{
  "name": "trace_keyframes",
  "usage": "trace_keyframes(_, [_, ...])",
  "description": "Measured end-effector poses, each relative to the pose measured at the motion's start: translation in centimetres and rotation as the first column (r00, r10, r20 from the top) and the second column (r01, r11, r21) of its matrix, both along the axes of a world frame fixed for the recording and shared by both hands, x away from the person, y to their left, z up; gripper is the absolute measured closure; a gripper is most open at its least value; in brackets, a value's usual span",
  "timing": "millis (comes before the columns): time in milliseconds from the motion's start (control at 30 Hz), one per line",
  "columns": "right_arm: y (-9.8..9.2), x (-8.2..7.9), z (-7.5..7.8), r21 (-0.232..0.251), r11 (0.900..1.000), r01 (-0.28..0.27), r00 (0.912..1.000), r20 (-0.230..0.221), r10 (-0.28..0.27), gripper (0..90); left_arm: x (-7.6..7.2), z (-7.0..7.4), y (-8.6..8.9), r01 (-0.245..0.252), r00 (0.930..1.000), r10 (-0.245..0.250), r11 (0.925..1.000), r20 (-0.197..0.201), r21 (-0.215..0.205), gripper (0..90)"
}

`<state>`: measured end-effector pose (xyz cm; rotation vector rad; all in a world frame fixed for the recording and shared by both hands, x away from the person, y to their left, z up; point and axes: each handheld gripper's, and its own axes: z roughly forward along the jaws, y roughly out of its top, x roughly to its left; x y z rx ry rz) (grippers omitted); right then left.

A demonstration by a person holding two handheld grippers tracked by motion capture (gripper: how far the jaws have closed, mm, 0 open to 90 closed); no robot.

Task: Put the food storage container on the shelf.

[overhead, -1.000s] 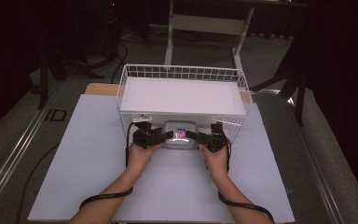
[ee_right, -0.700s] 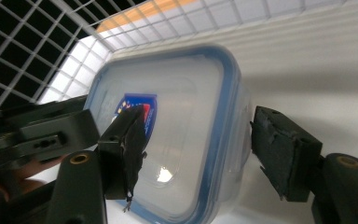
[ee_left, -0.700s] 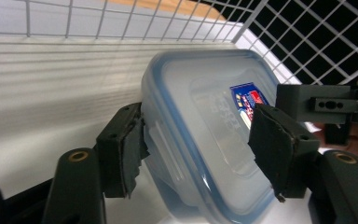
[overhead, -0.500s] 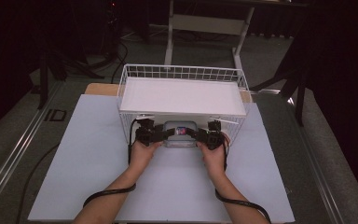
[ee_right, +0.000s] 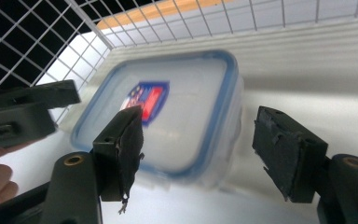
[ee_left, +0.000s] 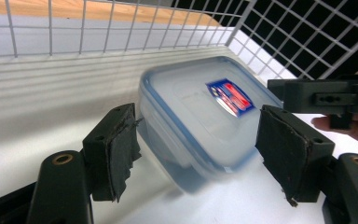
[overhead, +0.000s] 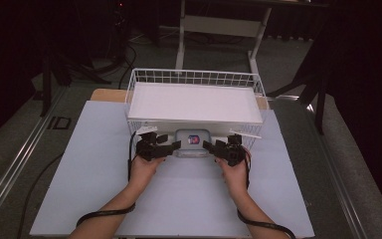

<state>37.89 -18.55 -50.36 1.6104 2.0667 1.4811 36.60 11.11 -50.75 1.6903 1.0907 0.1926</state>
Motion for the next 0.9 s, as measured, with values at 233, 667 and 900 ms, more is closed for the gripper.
trace_keyframes(233, [0.0,-2.2,1.1,-0.080,0.996,-0.033,0.9976,0.058,0.037,32.8,-2.7,1.0,0.8,0.036,0.9989,-0.036,0.9993,0.032,0.012,27.6])
trace_keyframes(667, [2.5,-5.0,0.4,-0.094,0.987,-0.128,0.9897,0.051,0.134,61.5,-6.5,1.2,1.2,0.099,0.9905,-0.098,0.9951,0.097,-0.004,2.1])
trace_keyframes(900, [4.3,-4.8,-1.2,-0.167,0.976,-0.143,0.9874,0.042,0.152,89.6,-7.0,0.5,1.3,0.069,0.9892,-0.074,0.9964,0.126,0.050,2.1])
